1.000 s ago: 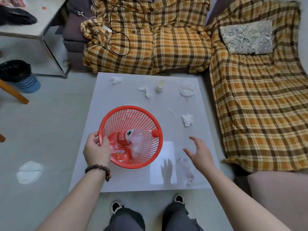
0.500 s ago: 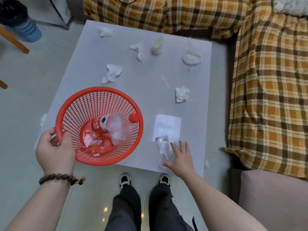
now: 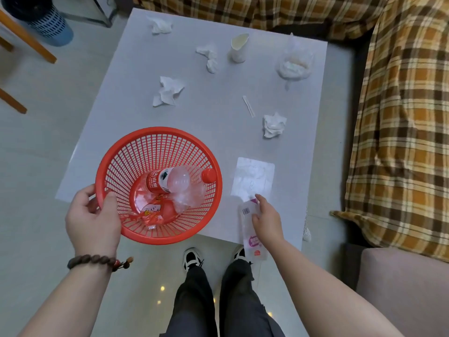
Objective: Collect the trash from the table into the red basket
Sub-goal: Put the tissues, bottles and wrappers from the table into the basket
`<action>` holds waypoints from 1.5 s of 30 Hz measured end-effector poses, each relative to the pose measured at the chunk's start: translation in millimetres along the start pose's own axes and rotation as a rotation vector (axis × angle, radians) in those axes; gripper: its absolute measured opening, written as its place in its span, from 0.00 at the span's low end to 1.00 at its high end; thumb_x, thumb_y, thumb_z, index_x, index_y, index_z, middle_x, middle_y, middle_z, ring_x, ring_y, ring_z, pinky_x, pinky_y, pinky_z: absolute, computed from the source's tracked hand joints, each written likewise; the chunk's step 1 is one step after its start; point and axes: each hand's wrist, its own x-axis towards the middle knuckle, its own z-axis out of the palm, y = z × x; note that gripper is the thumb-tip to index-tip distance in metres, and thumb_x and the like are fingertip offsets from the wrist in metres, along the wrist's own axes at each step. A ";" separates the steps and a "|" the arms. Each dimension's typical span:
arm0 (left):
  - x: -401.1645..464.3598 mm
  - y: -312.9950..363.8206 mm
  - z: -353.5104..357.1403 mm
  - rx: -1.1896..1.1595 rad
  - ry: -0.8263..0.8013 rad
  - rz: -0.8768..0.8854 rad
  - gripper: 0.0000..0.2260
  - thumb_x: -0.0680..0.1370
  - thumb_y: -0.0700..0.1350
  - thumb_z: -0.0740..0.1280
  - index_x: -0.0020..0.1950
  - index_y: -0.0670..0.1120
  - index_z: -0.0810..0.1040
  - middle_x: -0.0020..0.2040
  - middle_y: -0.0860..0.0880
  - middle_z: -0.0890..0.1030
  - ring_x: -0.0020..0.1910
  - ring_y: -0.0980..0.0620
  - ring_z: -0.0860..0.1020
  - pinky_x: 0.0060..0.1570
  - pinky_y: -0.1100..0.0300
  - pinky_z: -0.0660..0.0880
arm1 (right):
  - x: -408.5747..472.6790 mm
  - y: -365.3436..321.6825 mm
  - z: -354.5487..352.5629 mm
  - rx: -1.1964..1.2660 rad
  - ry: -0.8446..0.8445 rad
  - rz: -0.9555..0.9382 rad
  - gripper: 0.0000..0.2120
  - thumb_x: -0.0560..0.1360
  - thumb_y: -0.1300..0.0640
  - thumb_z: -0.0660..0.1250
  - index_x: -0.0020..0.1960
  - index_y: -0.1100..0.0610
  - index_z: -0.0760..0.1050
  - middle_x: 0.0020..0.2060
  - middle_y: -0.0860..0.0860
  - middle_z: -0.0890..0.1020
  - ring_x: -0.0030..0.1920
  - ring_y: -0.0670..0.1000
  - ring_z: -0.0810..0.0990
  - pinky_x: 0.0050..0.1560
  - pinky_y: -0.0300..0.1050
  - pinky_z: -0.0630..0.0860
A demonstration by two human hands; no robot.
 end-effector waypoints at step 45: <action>-28.6 93.6 -29.8 -0.003 -0.003 0.050 0.04 0.78 0.44 0.64 0.49 0.53 0.74 0.42 0.54 0.79 0.38 0.58 0.78 0.30 0.68 0.71 | -63.2 -250.8 -85.8 -0.062 -0.046 -0.647 0.28 0.73 0.57 0.69 0.71 0.54 0.66 0.68 0.51 0.71 0.68 0.51 0.69 0.68 0.47 0.66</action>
